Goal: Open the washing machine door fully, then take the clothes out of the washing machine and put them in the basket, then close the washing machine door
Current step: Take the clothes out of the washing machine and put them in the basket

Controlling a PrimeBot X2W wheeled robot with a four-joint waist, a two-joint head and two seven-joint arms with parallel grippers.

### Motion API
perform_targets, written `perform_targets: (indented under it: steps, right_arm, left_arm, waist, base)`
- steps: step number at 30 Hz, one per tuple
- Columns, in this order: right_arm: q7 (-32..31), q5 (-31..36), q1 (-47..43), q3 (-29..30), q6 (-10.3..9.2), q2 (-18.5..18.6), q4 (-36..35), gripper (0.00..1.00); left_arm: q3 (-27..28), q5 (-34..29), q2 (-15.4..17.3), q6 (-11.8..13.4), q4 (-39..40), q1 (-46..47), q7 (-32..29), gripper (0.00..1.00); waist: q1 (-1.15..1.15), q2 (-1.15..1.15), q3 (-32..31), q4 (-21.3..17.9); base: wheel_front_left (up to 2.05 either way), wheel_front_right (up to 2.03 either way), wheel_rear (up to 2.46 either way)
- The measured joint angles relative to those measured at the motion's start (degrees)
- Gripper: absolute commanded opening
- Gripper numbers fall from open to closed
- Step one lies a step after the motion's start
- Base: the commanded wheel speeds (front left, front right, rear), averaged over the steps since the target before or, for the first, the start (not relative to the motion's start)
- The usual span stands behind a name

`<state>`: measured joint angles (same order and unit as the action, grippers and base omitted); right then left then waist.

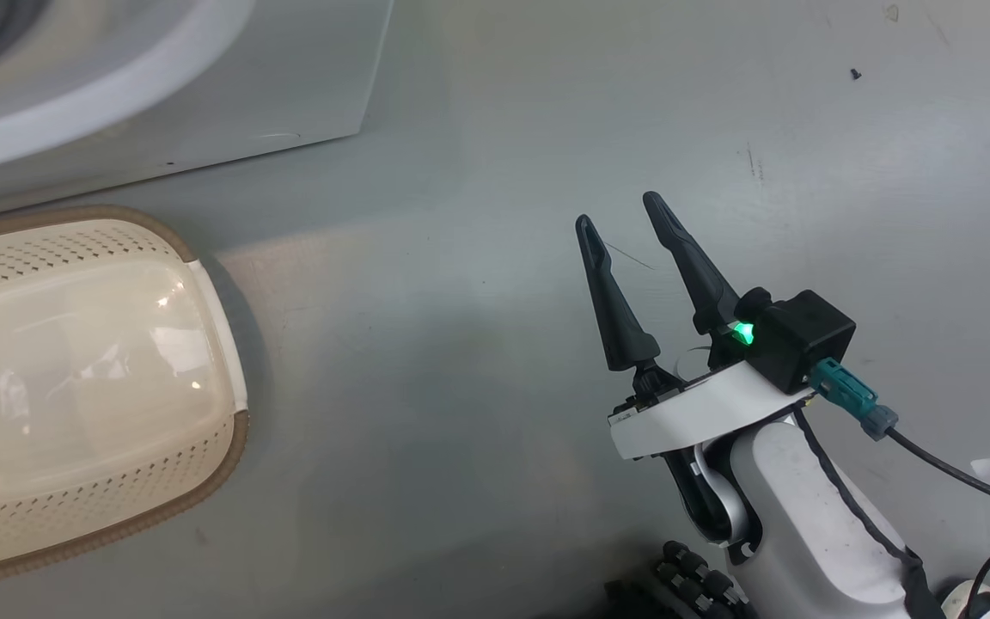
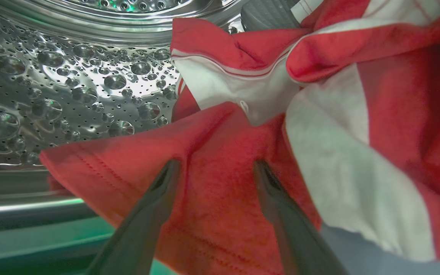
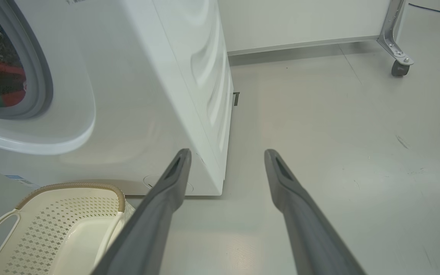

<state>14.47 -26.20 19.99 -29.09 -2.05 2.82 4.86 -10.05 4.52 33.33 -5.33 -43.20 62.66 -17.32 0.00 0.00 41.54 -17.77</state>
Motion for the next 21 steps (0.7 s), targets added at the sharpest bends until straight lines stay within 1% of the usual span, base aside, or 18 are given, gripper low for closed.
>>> perform_targets:
  steps: [5, 6, 7, 8, 10, 13, 21]
  right_arm:
    - [0.0, 0.0, 0.5, -0.2, -0.13, 0.0, 0.0, 1.00]
    - [0.0, 0.0, 0.6, -0.2, -0.13, 0.0, 0.0, 1.00]
    - [0.0, 0.0, 0.7, -0.2, -0.13, 0.0, 0.0, 1.00]
    - [0.0, 0.0, 0.7, -0.2, -0.13, 0.0, 0.0, 1.00]
    - [0.0, 0.0, 0.7, -0.2, -0.14, 0.0, 0.0, 1.00]
    - [0.0, 0.0, 0.7, -0.2, -0.14, 0.1, 0.1, 1.00]
    - [0.0, 0.0, 0.8, -0.1, -0.14, 0.0, 0.1, 1.00]
  left_arm:
    - [0.3, 0.5, -0.1, -0.5, -1.2, 0.9, 0.0, 1.00]
    - [0.5, 0.7, -0.2, -0.5, -1.5, 1.1, -0.1, 0.94]
    - [0.6, 1.2, -0.3, -0.6, -1.9, 1.3, -0.2, 0.42]
    - [0.7, 1.5, -0.3, -0.8, -2.1, 1.5, -0.3, 0.00]
    - [0.6, 1.5, -0.6, -1.2, -2.4, 1.7, -0.3, 0.00]
    - [0.5, 1.5, -1.6, -0.9, -3.4, 2.7, -0.3, 0.00]
    - [0.3, 1.5, -1.9, -0.9, -4.9, 3.1, 0.5, 0.00]
  waist:
    - [0.00, 0.00, 0.2, 0.0]
    - [0.00, 0.00, 0.2, 0.0]
    - [0.00, 0.00, 0.2, 0.0]
    - [0.00, 0.00, 0.2, 0.0]
    - [0.00, 0.00, 0.2, 0.0]
    - [0.00, 0.00, 0.2, 0.1]
    - [0.00, 0.00, -0.4, 0.4]
  base:
    - [0.00, 0.00, 0.00]
    - [0.00, 0.00, 0.00]
    - [0.00, 0.00, 0.00]
    - [0.00, 0.00, 0.00]
    - [0.00, 0.00, 0.00]
    - [0.00, 0.00, 0.00]
    - [0.00, 0.00, 0.00]
